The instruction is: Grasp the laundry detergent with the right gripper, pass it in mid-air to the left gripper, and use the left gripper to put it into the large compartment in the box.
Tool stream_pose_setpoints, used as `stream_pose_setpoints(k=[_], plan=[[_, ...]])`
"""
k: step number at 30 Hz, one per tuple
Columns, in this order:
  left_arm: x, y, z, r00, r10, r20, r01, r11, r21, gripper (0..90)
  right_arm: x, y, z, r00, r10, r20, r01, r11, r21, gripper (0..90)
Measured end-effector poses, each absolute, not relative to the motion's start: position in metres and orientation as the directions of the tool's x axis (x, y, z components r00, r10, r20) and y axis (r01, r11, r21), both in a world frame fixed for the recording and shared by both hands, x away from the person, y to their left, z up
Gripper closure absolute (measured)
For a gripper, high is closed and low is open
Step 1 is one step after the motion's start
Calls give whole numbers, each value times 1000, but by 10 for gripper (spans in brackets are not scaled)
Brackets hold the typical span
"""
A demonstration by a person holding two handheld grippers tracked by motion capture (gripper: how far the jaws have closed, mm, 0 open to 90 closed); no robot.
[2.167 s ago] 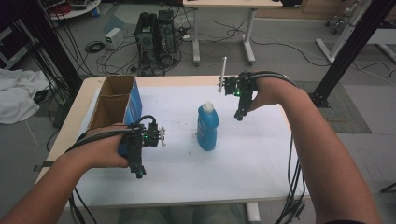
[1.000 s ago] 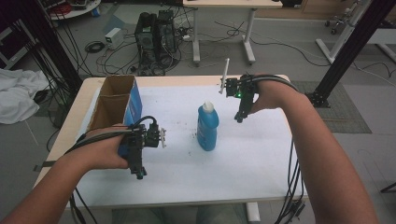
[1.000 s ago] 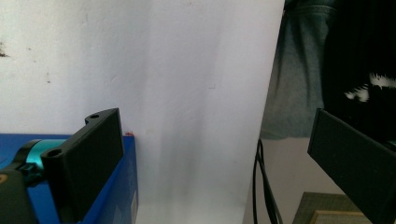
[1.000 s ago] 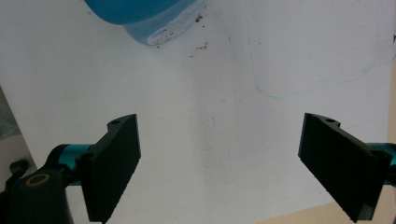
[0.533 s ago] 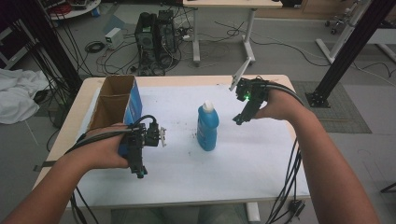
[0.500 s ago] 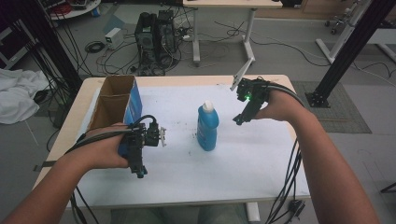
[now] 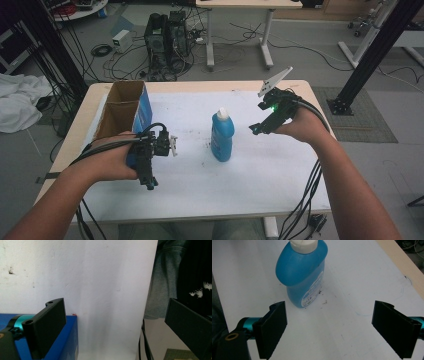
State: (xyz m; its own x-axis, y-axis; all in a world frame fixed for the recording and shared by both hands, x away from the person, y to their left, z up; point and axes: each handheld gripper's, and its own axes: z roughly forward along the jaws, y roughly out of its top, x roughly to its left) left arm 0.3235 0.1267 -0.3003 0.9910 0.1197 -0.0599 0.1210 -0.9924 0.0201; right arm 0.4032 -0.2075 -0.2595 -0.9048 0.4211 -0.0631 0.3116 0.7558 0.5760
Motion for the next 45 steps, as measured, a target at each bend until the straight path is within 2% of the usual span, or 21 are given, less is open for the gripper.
stream_pose_setpoints(k=[9, 21, 36, 45], plan=[[325, 129, -301, 991, 118, -63, 120, -993, 23, 35, 400, -206, -265, -907, 420, -38, 306, 718, 626, 119], [326, 132, -303, 991, 114, -63, 116, -993, 36, 35, 394, -214, -272, -884, 467, 11, 287, 525, 801, 119], [324, 137, -307, 992, 110, -59, 113, -992, 53, 35, 369, -229, -297, -857, 514, 36, 278, 403, 872, 119], [322, 134, -310, 994, 97, -54, 100, -993, 57, 35, 345, -233, -319, -850, 525, 36, 280, 394, 875, 119]])
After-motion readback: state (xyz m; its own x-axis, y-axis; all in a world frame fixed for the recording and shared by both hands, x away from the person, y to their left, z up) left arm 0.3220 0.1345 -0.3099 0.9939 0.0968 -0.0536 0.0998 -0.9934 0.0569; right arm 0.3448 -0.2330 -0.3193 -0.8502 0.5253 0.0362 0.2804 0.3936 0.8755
